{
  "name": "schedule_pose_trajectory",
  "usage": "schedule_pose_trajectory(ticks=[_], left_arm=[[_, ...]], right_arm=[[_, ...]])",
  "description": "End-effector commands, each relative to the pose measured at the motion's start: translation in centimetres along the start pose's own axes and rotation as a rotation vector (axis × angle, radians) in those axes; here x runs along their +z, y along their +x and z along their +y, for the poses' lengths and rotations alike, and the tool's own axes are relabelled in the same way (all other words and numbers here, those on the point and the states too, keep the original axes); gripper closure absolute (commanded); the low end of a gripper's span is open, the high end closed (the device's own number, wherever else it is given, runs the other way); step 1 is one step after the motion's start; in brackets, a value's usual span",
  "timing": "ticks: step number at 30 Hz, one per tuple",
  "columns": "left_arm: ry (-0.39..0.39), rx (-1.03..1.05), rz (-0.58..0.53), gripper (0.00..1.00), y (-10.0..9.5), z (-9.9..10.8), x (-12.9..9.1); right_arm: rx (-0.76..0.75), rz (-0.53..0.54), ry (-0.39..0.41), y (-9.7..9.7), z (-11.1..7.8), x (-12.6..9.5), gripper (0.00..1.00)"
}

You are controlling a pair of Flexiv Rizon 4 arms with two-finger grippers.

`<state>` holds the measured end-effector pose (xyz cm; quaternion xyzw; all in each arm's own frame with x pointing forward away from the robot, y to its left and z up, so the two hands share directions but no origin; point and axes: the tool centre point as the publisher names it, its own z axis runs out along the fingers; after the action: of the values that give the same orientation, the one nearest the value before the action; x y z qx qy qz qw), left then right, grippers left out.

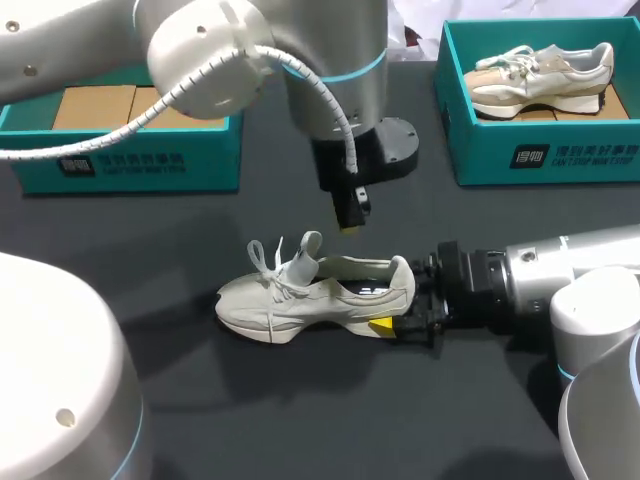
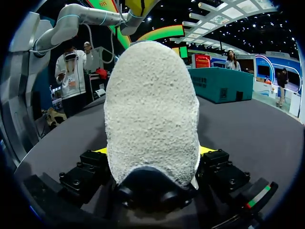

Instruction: Take the shoe out of the shoebox, open the shoe tongue, remove and reinsert the insole, then place the shoe into the shoebox

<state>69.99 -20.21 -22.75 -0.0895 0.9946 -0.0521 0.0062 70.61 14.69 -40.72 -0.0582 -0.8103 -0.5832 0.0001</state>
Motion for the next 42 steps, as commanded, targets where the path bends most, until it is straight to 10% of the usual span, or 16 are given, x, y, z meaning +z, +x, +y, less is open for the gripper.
schedule_pose_trajectory(ticks=[1, 42], left_arm=[[0.028, 0.001, -0.002, 1.00, 0.1, 0.6, 0.2], [0.042, 0.218, 0.084, 1.00, 0.9, -0.6, 12.8]], right_arm=[[0.001, -0.001, 0.003, 0.0, -0.1, 0.0, 1.00], [0.001, -0.001, 0.003, 0.0, -0.1, 0.0, 1.00]])
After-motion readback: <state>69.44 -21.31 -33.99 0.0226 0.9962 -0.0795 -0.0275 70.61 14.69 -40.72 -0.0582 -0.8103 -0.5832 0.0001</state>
